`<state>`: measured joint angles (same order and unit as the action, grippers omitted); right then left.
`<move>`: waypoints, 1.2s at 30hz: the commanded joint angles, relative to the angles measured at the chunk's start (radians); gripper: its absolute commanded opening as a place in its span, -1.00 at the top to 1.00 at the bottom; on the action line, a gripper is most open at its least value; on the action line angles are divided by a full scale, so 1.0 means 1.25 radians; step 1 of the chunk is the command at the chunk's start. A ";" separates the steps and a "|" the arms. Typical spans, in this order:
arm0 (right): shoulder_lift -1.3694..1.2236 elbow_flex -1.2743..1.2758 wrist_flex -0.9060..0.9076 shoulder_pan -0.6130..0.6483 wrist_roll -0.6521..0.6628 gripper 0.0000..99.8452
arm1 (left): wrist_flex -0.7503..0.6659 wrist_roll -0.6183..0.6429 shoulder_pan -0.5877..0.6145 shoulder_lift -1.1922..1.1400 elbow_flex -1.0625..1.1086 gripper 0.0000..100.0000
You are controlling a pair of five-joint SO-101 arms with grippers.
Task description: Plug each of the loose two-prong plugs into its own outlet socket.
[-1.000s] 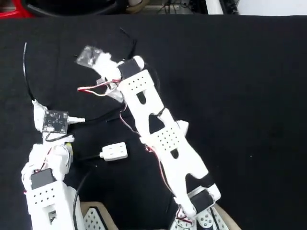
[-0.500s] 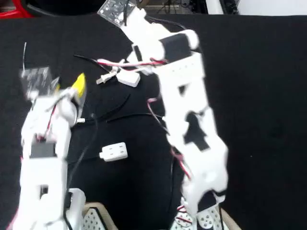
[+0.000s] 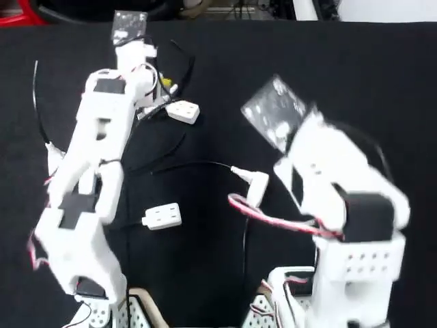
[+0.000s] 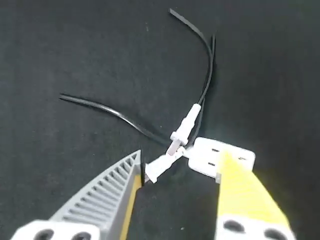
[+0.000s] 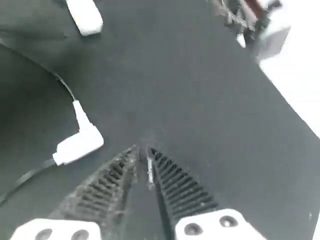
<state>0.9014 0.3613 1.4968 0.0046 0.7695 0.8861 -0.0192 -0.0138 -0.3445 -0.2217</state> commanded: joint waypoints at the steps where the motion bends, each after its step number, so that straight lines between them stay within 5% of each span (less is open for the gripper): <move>1: 0.123 0.219 -0.072 -0.064 0.011 0.97 | 0.096 -0.055 -0.006 -0.112 -0.224 0.42; 8: 0.218 0.441 -0.161 -0.066 0.020 0.97 | 0.184 -0.184 -0.021 -0.365 -0.490 0.16; 26: 0.224 0.478 -0.167 -0.065 -0.015 0.97 | 0.193 -0.182 0.012 -0.723 -0.924 0.22; 32: 0.224 0.520 -0.210 -0.065 -0.015 0.97 | 0.215 -0.195 0.009 -0.744 -0.920 0.52; 36: 0.224 0.530 -0.217 -0.065 -0.015 0.97 | 0.330 -0.355 -0.024 -0.745 -0.921 0.59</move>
<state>1.1715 1.0303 1.2467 -0.0660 0.7618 1.1976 -0.3261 -0.0338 -1.2896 -1.3464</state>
